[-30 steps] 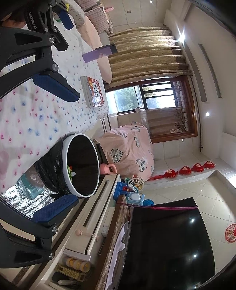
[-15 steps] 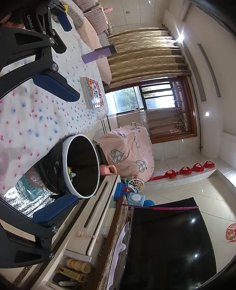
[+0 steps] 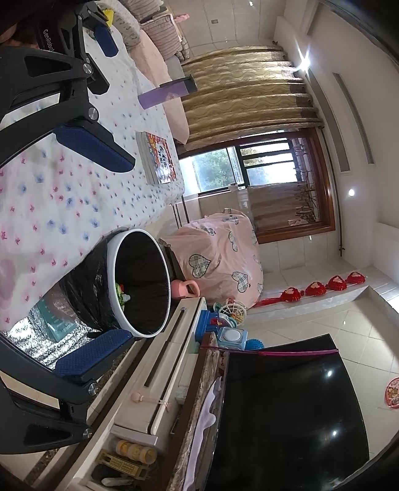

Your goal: Collect trash

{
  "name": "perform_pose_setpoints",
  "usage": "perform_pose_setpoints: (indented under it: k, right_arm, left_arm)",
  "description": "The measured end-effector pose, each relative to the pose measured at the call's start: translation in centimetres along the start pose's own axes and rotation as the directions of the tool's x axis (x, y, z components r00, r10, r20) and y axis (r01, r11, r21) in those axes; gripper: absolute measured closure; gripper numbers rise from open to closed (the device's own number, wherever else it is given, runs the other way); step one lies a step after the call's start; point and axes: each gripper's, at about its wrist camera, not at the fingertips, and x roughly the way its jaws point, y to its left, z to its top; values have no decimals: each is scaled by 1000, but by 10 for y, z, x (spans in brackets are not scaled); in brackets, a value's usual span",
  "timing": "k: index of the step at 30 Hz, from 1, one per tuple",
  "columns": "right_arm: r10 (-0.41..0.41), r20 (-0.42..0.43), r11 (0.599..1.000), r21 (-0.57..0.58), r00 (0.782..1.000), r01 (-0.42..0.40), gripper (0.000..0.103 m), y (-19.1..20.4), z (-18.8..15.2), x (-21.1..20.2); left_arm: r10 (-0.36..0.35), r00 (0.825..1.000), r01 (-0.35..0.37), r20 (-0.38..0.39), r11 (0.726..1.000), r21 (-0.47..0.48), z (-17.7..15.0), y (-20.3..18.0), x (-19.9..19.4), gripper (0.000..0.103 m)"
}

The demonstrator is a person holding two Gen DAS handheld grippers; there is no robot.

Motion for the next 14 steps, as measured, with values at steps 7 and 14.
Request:
perform_pose_setpoints:
  k: [7,14]
  right_arm:
    - [2,-9,1000,11,1000,-2,0,4,-1,3]
    - [3,-14,1000,13,1000,-3,0,1,-1,4]
  left_arm:
    - [-4,1000,4,-9,1000,-1,-1,0,3,0]
    - [-15,1000,15,-18,1000,-7,-3,-1,7,0]
